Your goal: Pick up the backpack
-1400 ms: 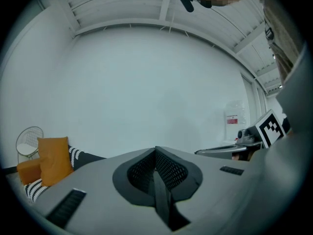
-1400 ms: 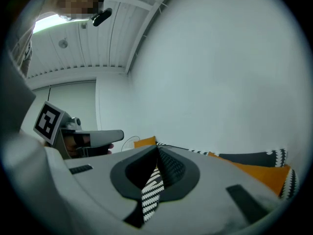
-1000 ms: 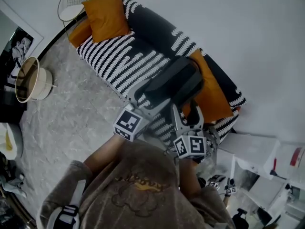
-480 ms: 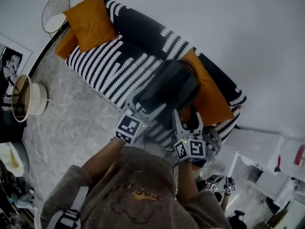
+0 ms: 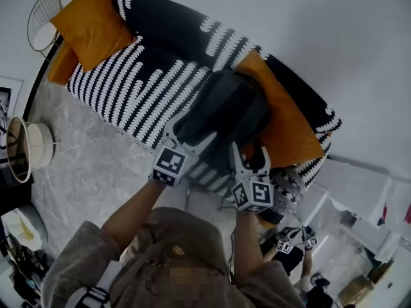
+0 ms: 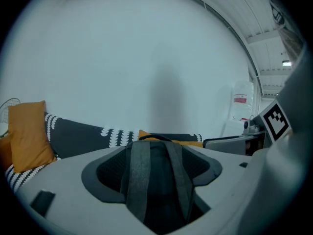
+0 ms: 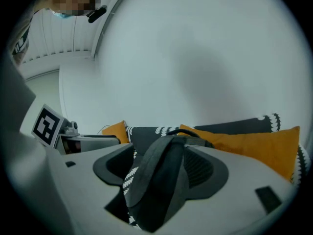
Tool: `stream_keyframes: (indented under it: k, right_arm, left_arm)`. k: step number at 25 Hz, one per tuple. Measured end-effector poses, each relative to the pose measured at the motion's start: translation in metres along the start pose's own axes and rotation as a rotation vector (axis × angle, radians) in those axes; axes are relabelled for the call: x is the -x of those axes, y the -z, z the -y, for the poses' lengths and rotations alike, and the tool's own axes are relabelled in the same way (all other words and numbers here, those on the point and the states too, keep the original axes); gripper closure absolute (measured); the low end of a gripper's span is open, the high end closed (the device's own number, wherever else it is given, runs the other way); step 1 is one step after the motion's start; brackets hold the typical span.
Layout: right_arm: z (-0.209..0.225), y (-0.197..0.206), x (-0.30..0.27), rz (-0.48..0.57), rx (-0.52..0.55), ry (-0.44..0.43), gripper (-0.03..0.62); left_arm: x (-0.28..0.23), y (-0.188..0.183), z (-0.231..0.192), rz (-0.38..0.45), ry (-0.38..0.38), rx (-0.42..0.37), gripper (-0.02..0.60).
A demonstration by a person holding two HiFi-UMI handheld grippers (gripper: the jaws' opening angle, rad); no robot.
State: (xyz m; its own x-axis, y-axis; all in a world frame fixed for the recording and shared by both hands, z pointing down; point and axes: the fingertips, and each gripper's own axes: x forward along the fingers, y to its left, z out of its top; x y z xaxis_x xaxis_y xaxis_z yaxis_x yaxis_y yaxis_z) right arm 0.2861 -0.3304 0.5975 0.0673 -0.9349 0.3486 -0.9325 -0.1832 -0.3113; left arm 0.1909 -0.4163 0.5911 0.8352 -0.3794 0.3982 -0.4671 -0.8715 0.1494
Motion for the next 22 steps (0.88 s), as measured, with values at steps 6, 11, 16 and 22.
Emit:
stream_keyframes:
  k: [6, 11, 16, 22]
  right_arm:
    - [0.044, 0.064, -0.035, -0.081, -0.044, 0.11, 0.28]
    - [0.065, 0.109, -0.061, -0.136, -0.066, 0.137, 0.279]
    - [0.071, 0.131, -0.07, -0.171, -0.086, 0.144, 0.281]
    - [0.064, 0.145, -0.078, -0.221, -0.097, 0.109, 0.46]
  left_arm:
    - [-0.049, 0.061, -0.02, -0.089, 0.017, 0.003, 0.224]
    - [-0.082, 0.11, -0.035, -0.154, 0.018, -0.014, 0.224]
    - [-0.099, 0.137, -0.045, -0.203, 0.019, -0.008, 0.225]
    - [-0.104, 0.151, -0.045, -0.268, 0.041, -0.049, 0.39]
